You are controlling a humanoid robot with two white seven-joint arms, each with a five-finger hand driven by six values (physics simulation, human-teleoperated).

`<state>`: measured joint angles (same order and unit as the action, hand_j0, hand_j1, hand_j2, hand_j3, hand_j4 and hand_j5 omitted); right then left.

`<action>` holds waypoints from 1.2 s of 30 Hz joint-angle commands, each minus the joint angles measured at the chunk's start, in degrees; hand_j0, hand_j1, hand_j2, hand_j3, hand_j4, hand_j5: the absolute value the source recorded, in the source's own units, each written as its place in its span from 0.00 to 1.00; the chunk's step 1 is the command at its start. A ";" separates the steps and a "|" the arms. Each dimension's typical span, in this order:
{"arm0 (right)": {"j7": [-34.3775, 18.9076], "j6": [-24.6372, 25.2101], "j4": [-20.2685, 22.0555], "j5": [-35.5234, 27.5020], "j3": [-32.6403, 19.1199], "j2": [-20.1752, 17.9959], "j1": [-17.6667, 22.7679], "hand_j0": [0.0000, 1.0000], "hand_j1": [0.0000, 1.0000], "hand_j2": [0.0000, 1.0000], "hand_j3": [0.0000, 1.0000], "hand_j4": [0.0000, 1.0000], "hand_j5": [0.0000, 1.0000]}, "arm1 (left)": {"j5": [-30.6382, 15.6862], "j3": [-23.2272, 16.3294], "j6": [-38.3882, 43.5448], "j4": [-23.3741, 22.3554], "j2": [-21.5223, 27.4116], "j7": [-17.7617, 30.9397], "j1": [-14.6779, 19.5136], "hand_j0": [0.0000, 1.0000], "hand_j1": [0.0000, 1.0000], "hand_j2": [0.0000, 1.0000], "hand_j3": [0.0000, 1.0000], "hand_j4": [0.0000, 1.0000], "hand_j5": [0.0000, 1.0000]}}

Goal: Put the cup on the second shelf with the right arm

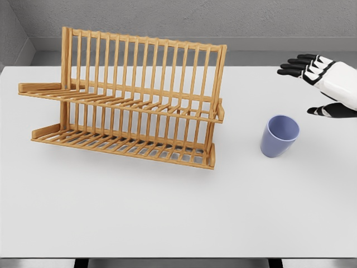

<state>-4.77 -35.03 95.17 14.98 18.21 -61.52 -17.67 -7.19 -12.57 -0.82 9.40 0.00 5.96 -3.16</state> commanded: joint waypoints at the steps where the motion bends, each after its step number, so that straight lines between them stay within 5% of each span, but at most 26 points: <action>1: 0.02 0.03 -0.07 -0.39 -0.02 -0.36 0.00 1.00 1.00 1.00 1.00 1.00 1.00 | -0.01 0.00 0.03 0.00 0.00 0.01 0.00 1.00 1.00 1.00 1.00 1.00 1.00; 8: 1.87 0.03 0.19 -5.76 0.16 -4.84 1.93 1.00 1.00 1.00 1.00 1.00 1.00 | -0.01 0.00 0.03 0.00 0.00 0.01 0.00 1.00 1.00 1.00 1.00 1.00 1.00; 11: -22.12 0.03 -0.25 -6.46 -5.20 -4.40 0.88 1.00 1.00 1.00 1.00 1.00 1.00 | -0.01 0.00 0.03 0.00 0.00 0.01 0.00 1.00 1.00 1.00 1.00 1.00 1.00; 13: -27.49 0.03 -0.95 -6.46 -6.44 -3.61 0.97 1.00 1.00 1.00 1.00 1.00 1.00 | -0.01 0.00 0.03 0.00 0.00 0.01 0.00 1.00 1.00 1.00 1.00 1.00 1.00; 19: -30.23 0.03 -0.78 -5.58 -5.30 -0.98 -1.93 1.00 1.00 1.00 1.00 1.00 1.00 | -0.01 0.00 0.03 0.00 0.00 0.01 0.00 1.00 1.00 1.00 1.00 1.00 1.00; 22: -30.23 0.03 -2.80 -5.58 8.41 4.03 -15.64 1.00 1.00 1.00 1.00 1.00 1.00 | -0.01 0.00 -0.06 0.00 0.00 0.01 0.00 1.00 1.00 1.00 1.00 1.00 1.00; 32: -30.23 0.03 -2.45 -4.70 9.47 1.75 -17.84 1.00 1.00 1.00 1.00 1.00 1.00 | -0.01 0.00 0.03 0.00 0.00 0.01 0.00 1.00 1.00 1.00 1.00 1.00 1.00; 36: -30.23 0.03 -0.42 -4.79 9.91 1.22 -15.30 1.00 1.00 1.00 1.00 1.00 1.00 | -0.01 0.00 -0.06 0.00 0.00 0.01 0.00 1.00 1.00 1.00 1.00 1.00 1.00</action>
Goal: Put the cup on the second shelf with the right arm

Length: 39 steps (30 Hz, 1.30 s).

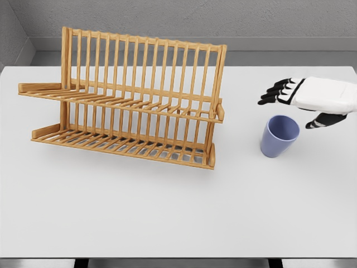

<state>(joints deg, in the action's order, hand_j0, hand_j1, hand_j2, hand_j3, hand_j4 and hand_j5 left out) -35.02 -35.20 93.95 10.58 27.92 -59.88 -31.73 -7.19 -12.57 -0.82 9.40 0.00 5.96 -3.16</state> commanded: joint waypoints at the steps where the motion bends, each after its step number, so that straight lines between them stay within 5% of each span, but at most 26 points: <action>1: 0.02 0.20 0.80 -0.30 0.29 -0.50 0.35 1.00 1.00 1.00 1.00 1.00 1.00 | -0.01 0.00 -0.06 0.00 0.00 0.01 0.00 1.00 1.00 1.00 1.00 1.00 1.00; 9: 0.02 0.20 0.01 -0.21 1.26 -0.77 1.06 1.00 1.00 1.00 1.00 1.00 1.00 | -0.01 0.00 -0.06 0.00 0.00 0.01 0.09 1.00 1.00 1.00 1.00 1.00 1.00; 26: 0.02 0.20 -11.60 3.48 3.81 5.38 -1.14 1.00 1.00 1.00 1.00 1.00 1.00 | -0.01 0.00 0.03 0.00 0.00 0.01 0.00 1.00 1.00 1.00 1.00 1.00 1.00; 39: 0.02 0.20 -11.51 5.33 6.18 7.05 -1.32 1.00 1.00 1.00 1.00 1.00 1.00 | -0.01 0.00 -0.06 0.00 0.00 0.01 0.00 1.00 1.00 1.00 1.00 1.00 1.00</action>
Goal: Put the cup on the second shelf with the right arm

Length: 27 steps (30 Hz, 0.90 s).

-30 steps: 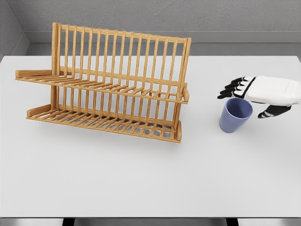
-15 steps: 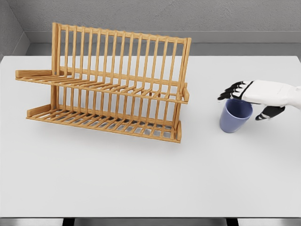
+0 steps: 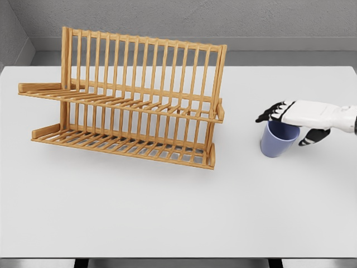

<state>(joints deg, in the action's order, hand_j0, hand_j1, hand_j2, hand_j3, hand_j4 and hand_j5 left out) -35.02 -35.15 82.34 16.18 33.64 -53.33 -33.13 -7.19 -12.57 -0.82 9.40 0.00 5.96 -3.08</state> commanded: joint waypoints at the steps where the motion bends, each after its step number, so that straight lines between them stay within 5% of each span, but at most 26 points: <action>1: 0.02 0.15 0.10 -0.27 0.46 0.60 0.00 1.00 1.00 1.00 1.00 1.00 1.00 | -0.01 0.00 0.03 0.00 0.00 0.01 -0.09 1.00 1.00 1.00 1.00 1.00 1.00; 8: 0.02 0.15 0.02 -0.27 0.37 0.51 -0.09 1.00 1.00 1.00 1.00 1.00 1.00 | -0.01 0.00 -0.06 0.00 0.00 0.01 -0.09 1.00 1.00 1.00 1.00 1.00 1.00; 11: 0.02 0.15 -0.25 -0.62 0.28 0.51 -0.18 0.66 0.66 0.66 0.66 0.66 0.66 | -0.01 0.00 -0.06 0.00 0.00 0.01 -0.09 1.00 1.00 1.00 1.00 1.00 1.00; 17: 0.02 0.15 -0.16 -0.62 0.28 0.51 -0.18 0.57 0.57 0.57 0.57 0.57 0.57 | -0.01 0.00 0.03 0.00 0.00 0.01 0.00 1.00 1.00 1.00 1.00 1.00 1.00; 27: 0.02 0.15 -0.16 -0.97 -0.60 0.16 -2.37 0.58 0.58 0.58 0.58 0.58 0.58 | -0.01 0.00 -0.06 0.00 0.00 0.01 -0.09 1.00 1.00 1.00 1.00 1.00 1.00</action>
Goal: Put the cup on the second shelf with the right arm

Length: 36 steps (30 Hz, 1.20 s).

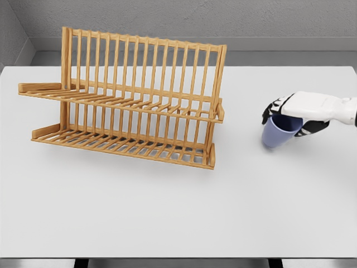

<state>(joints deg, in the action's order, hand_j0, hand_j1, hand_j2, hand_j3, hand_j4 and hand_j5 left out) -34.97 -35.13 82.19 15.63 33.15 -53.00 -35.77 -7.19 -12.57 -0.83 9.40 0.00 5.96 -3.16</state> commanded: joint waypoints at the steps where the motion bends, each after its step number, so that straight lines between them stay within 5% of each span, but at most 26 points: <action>1: -0.03 0.13 0.08 -0.43 -0.19 -0.27 -0.09 0.59 0.59 0.59 0.59 0.59 0.59 | -0.02 0.00 0.04 0.01 0.00 0.01 0.09 1.00 1.00 1.00 1.00 1.00 1.00; 20: -0.03 0.13 0.87 -0.51 -5.64 -0.27 -3.43 0.60 0.60 0.60 0.60 0.60 0.60 | -0.02 0.00 -0.04 0.01 0.00 0.01 0.00 1.00 1.00 1.00 1.00 1.00 1.00; 36: -0.03 0.13 9.56 -0.34 -5.64 0.26 -7.03 0.60 0.60 0.60 0.60 0.60 0.60 | -0.02 0.00 0.04 0.01 0.00 0.01 0.00 1.00 1.00 1.00 1.00 1.00 1.00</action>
<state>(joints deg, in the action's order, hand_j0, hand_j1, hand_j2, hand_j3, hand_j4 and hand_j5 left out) -35.14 -35.36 90.65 15.90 27.59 -52.72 -42.98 -7.19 -12.57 -0.83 9.40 0.00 5.96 -3.16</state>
